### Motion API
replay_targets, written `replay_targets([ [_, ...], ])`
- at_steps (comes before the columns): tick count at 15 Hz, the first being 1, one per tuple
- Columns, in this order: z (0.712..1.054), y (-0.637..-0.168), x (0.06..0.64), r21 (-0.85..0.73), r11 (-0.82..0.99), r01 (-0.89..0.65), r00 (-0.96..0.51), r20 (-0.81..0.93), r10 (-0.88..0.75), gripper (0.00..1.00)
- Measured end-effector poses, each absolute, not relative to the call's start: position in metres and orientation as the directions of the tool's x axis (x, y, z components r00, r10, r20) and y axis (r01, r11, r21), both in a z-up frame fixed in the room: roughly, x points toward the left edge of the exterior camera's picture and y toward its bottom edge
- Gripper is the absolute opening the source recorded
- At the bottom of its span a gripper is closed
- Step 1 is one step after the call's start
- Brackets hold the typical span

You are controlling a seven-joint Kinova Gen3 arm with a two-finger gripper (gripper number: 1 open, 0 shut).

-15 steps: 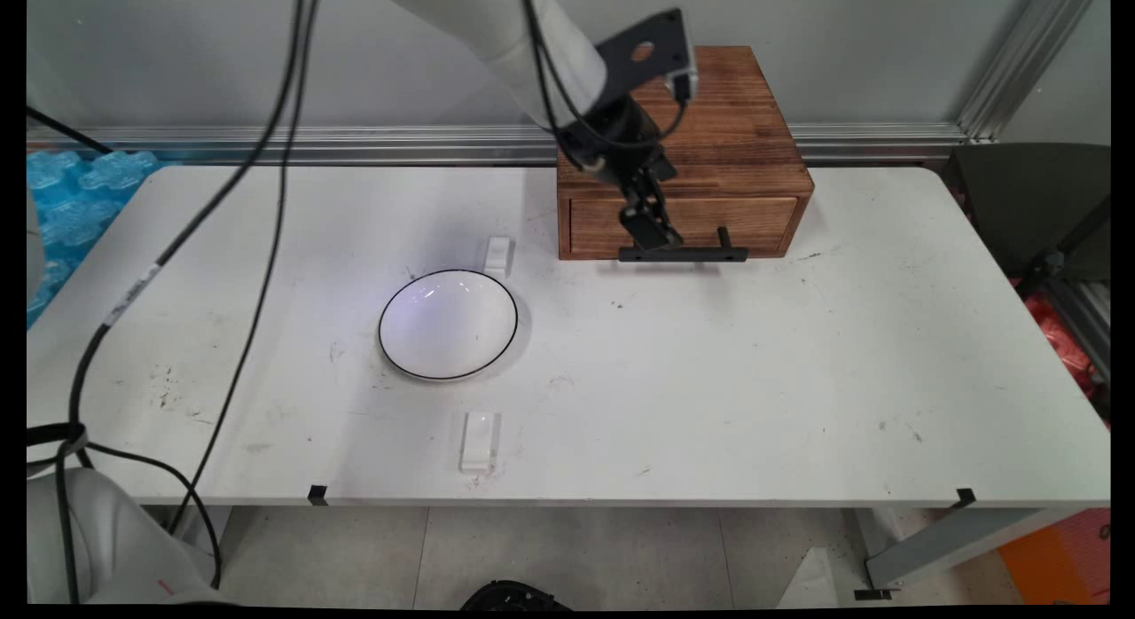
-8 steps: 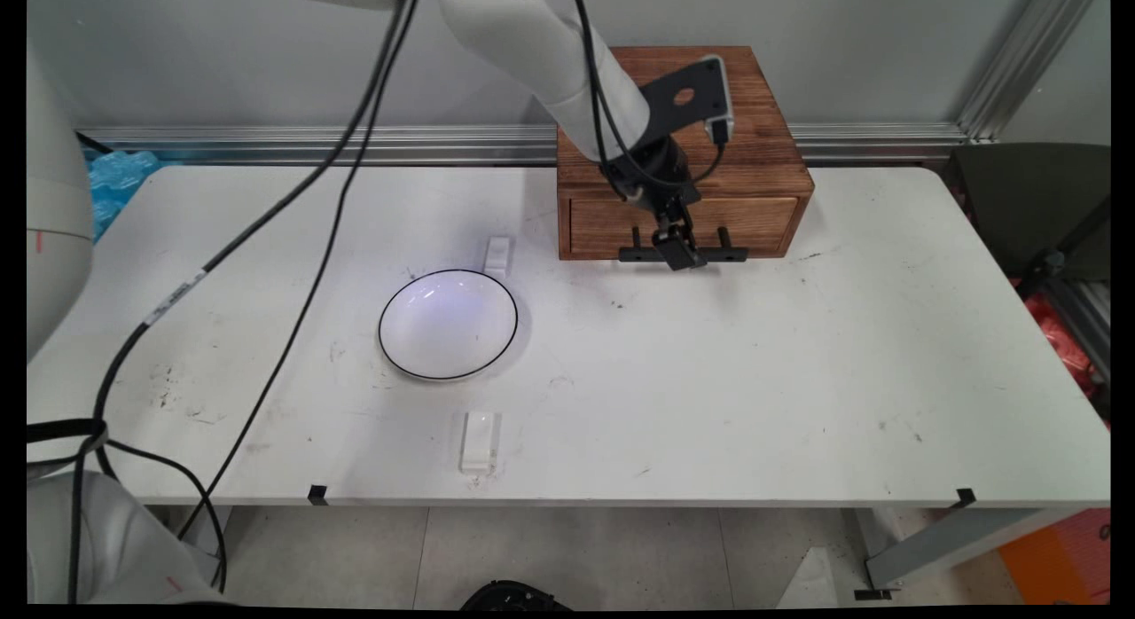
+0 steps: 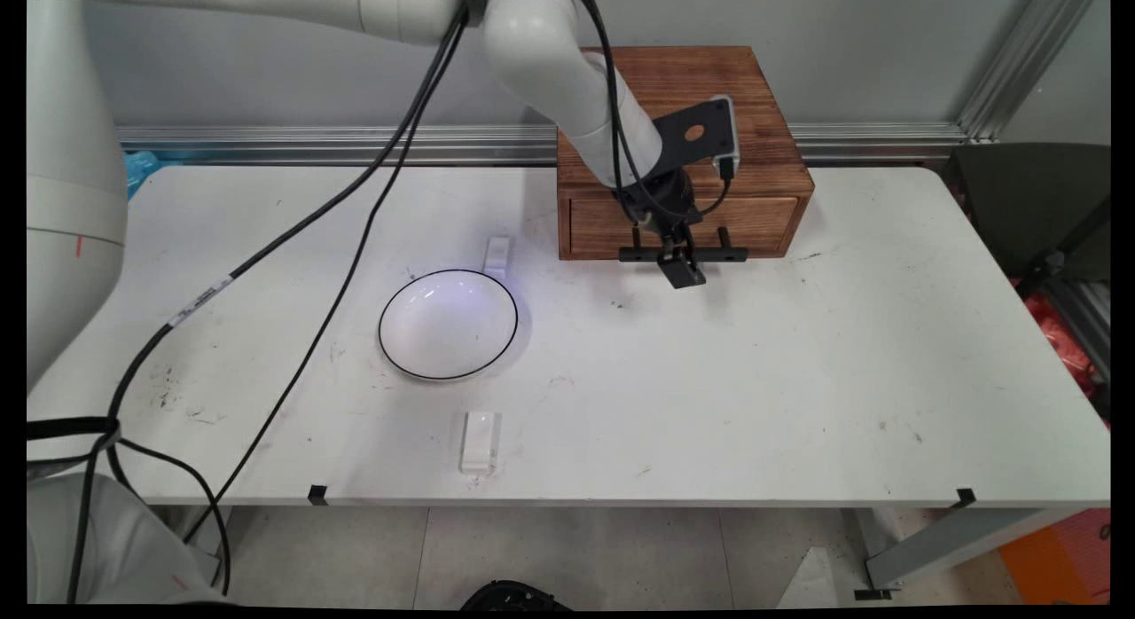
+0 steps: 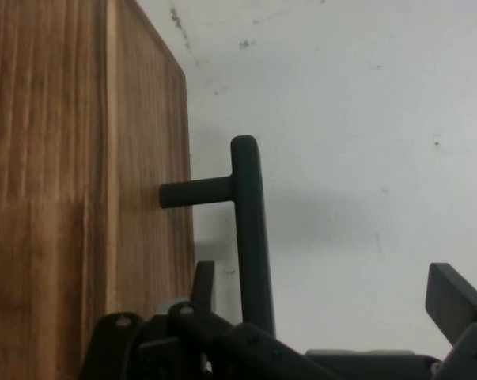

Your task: Open the drawer

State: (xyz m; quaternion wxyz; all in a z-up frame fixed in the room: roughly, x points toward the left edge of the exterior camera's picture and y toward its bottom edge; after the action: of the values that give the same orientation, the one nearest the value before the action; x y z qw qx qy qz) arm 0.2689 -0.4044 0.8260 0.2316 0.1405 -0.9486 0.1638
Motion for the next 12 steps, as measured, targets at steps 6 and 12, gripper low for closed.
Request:
replay_targets([
  [6,0.809,-0.412,0.267,-0.249,0.906,-0.343,-0.860,0.470,-0.197,1.00],
  [12,0.795,-0.414,0.269,-0.244,0.905,-0.348,-0.865,0.456,-0.209,1.00],
])
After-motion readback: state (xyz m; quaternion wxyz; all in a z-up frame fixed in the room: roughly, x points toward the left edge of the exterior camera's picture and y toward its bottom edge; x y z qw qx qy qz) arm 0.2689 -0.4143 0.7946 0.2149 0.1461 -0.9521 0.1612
